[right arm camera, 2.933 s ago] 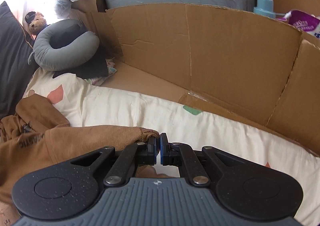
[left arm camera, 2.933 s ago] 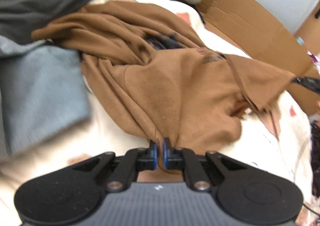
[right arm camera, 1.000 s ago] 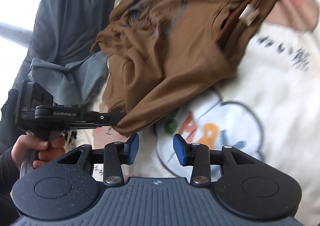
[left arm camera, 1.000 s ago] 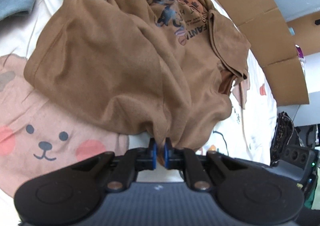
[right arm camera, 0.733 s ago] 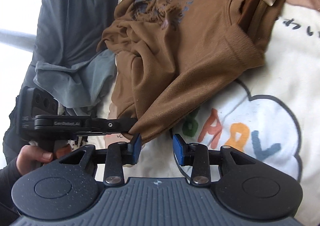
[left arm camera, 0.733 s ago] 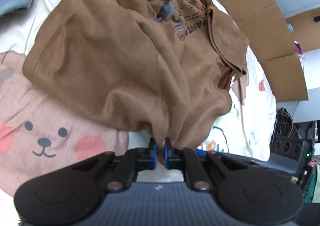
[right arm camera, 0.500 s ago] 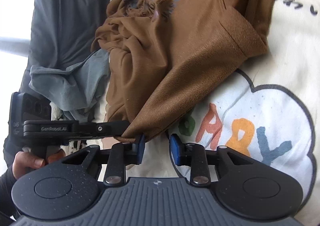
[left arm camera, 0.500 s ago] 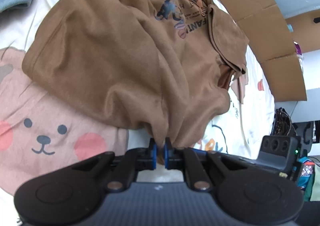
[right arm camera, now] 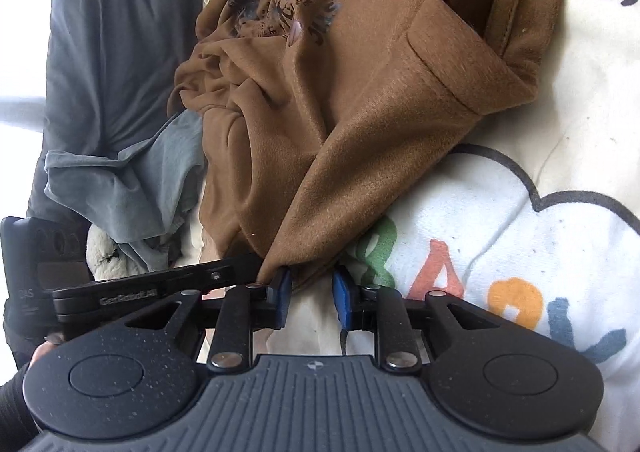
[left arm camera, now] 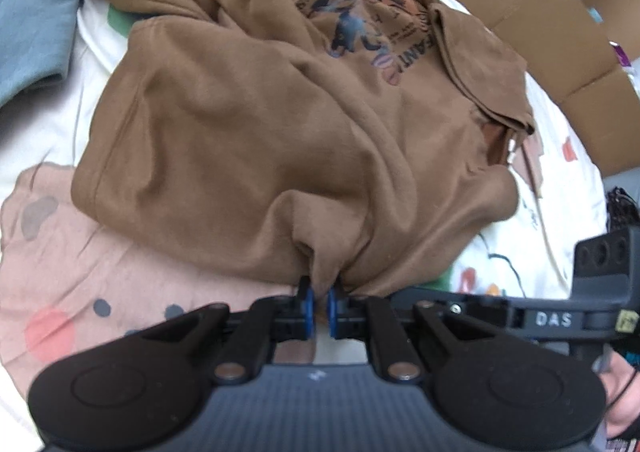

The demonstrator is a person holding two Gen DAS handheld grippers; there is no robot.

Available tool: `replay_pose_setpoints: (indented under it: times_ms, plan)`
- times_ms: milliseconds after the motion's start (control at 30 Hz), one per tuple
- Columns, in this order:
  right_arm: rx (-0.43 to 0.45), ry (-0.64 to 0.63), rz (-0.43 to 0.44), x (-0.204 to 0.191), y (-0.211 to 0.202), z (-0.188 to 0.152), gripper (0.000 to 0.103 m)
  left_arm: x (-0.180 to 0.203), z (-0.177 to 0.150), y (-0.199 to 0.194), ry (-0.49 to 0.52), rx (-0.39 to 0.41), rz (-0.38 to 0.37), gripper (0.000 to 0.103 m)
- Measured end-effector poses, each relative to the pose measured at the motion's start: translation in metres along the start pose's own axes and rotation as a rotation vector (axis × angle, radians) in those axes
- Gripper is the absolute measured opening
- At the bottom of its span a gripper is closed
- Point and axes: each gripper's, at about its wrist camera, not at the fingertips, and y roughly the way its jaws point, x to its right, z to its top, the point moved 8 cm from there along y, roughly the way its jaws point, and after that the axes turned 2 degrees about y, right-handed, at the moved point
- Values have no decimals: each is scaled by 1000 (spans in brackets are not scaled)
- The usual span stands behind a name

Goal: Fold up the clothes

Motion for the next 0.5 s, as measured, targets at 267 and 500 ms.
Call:
replay_pose_setpoints:
  times_ms: [267, 500]
  plan:
    - [3, 21, 13, 1, 10, 5, 28, -7, -1, 5, -33, 3, -15, 8]
    - [-16, 5, 15, -2, -6, 0, 3, 3, -4, -13, 20, 0, -24, 36]
